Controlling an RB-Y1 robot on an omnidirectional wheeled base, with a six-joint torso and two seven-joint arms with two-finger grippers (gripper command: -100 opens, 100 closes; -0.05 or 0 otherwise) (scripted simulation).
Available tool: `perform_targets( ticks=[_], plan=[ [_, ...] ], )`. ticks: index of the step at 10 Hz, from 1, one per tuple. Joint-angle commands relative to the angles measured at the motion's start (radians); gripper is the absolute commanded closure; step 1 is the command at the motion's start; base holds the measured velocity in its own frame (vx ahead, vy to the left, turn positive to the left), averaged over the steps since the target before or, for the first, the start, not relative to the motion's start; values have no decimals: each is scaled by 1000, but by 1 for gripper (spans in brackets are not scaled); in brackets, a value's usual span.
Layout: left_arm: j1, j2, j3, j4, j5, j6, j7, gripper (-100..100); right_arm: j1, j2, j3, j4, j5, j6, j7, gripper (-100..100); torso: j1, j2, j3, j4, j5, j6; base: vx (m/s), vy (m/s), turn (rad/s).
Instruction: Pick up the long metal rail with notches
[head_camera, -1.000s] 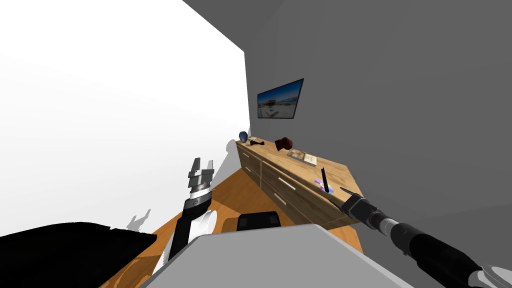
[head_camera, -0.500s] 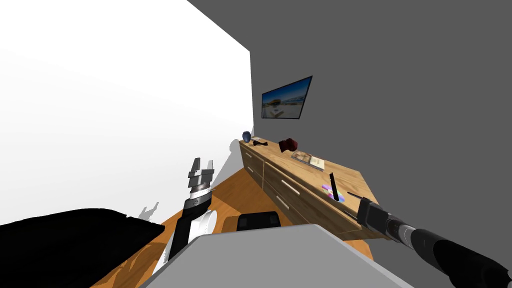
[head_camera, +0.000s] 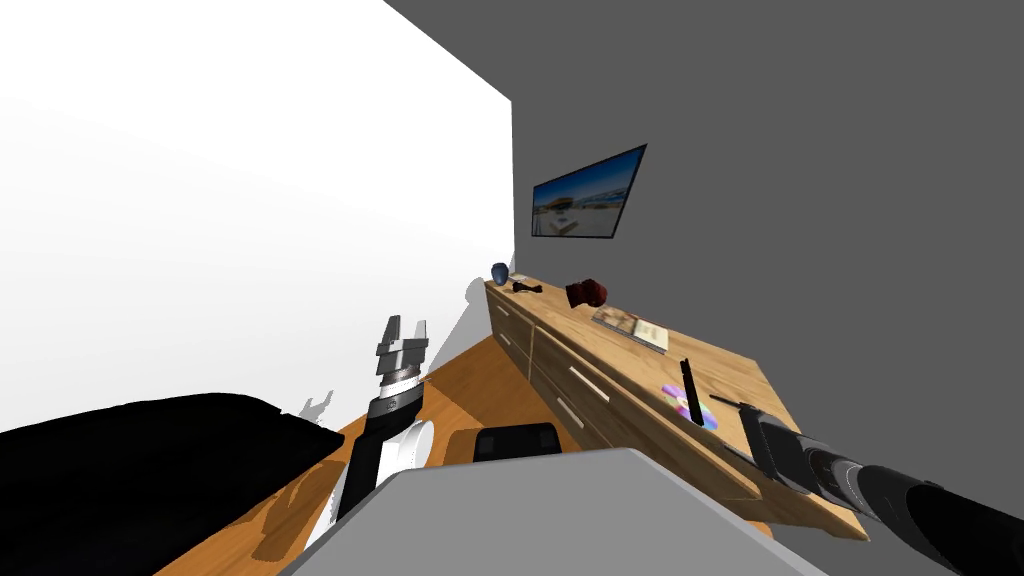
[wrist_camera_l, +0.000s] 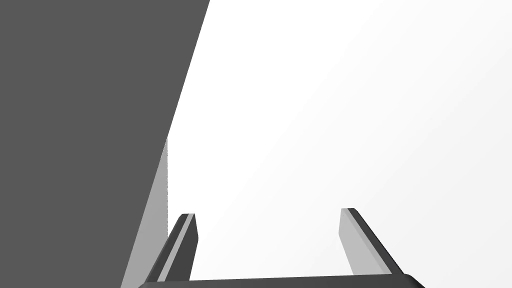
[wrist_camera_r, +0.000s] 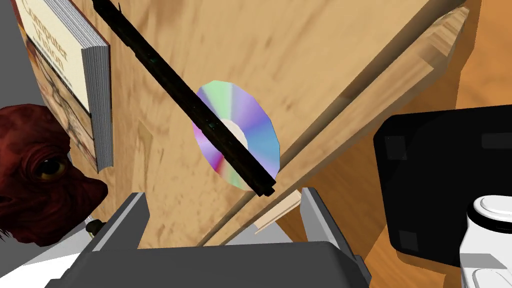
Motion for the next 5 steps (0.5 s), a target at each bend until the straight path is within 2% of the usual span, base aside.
perform_targets(
  ticks=[1, 2, 3, 4, 5],
  plan=[
    [0, 0, 0, 0, 0, 0, 0, 0, 18, -42, -4, 15, 14, 1, 20, -100, 0, 0, 0, 0, 0, 0, 38, -19, 62],
    [0, 0, 0, 0, 0, 0, 0, 0, 54, -77, -16, 45, 42, -6, 57, -100, 0, 0, 0, 0, 0, 1, 40, -12, 130],
    [0, 0, 0, 0, 0, 0, 0, 0, 54, -92, -16, 45, 42, -6, 57, -100, 1, 0, 0, 0, 0, 0, 36, -16, 75],
    [0, 0, 0, 0, 0, 0, 0, 0, 88, -124, -26, 76, 67, -15, 92, -100, 1, 0, 0, 0, 0, 1, 45, -21, 139],
    [0, 0, 0, 0, 0, 0, 0, 0, 88, -139, -26, 76, 67, -15, 92, -100, 0, 0, 0, 0, 0, 0, 36, -23, 65]
  ],
)
